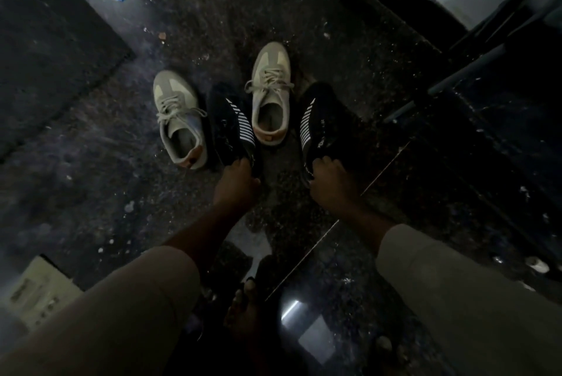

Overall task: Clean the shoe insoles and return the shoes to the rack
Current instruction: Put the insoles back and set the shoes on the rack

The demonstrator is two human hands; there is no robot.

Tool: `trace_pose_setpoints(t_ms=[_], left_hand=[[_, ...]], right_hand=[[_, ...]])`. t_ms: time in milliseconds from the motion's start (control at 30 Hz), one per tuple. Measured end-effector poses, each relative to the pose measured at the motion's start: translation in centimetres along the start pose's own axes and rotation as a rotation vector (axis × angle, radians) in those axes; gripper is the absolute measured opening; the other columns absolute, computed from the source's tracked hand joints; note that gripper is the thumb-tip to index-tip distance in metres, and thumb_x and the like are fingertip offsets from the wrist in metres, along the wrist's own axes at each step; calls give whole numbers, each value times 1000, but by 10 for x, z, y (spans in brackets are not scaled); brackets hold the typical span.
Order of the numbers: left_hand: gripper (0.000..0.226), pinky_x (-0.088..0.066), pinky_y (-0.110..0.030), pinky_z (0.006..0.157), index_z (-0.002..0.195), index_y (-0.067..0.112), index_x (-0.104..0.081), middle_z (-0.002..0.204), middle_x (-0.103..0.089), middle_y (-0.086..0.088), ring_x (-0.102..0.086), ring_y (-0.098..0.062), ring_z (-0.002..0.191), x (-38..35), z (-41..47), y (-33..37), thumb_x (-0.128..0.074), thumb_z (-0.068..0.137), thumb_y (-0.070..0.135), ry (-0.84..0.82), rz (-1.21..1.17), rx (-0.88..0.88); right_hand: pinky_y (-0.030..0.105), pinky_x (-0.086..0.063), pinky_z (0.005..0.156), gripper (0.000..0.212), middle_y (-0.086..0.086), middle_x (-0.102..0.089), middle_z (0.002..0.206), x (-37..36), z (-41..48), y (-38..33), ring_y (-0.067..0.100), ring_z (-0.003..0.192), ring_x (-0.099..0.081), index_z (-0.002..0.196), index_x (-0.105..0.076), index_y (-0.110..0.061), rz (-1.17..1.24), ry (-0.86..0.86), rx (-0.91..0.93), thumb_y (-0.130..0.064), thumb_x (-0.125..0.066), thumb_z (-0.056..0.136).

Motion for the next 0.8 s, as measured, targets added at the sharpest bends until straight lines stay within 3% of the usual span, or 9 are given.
trace_pose_setpoints(t_ms=[67,233,467,567,800], left_hand=[[44,-50,-44,92,129,9,-51,132,-56,-15,-54,-34,121,-13,-21,-1,-64,92,29,-22,19,3],[37,-54,-43,92,130,12,-59,129,-61,-13,-62,-32,114,-45,-65,-7,-62,94,24,-92,21,36],[22,-58,-42,82,113,13,-66,112,-68,-10,-68,-31,102,-65,-101,-12,-55,95,19,-73,7,36],[23,-57,-43,80,113,11,-68,113,-69,-13,-68,-33,100,-58,-111,-10,-56,94,14,-23,22,-27],[19,-56,-41,77,106,8,-69,109,-67,-13,-67,-33,94,-5,-138,21,-63,89,15,49,9,-90]], right_hand=[[43,-45,87,20,18,-63,105,-12,-17,-2,39,100,-59,97,-62,-4,-15,-24,18,-14,-66,81],[39,-41,95,29,15,-58,124,-40,-61,-7,35,112,-55,114,-60,-7,49,-116,-67,-15,-64,87],[41,-46,95,35,9,-56,129,-73,-104,-15,32,117,-51,121,-62,-11,46,-169,-98,-22,-60,87],[42,-45,97,35,14,-56,129,-74,-113,-16,36,116,-53,117,-60,-9,112,-154,-115,-15,-65,84],[45,-43,103,30,12,-56,125,-68,-122,-20,35,119,-53,115,-59,-12,59,-259,-98,-20,-61,86]])
Point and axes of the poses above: each hand's wrist, its own z-axis towards the middle knuckle, its own x-axis out of the back of the hand, y = z × x, the point moved 5 cm from there along z, towards the middle knuckle
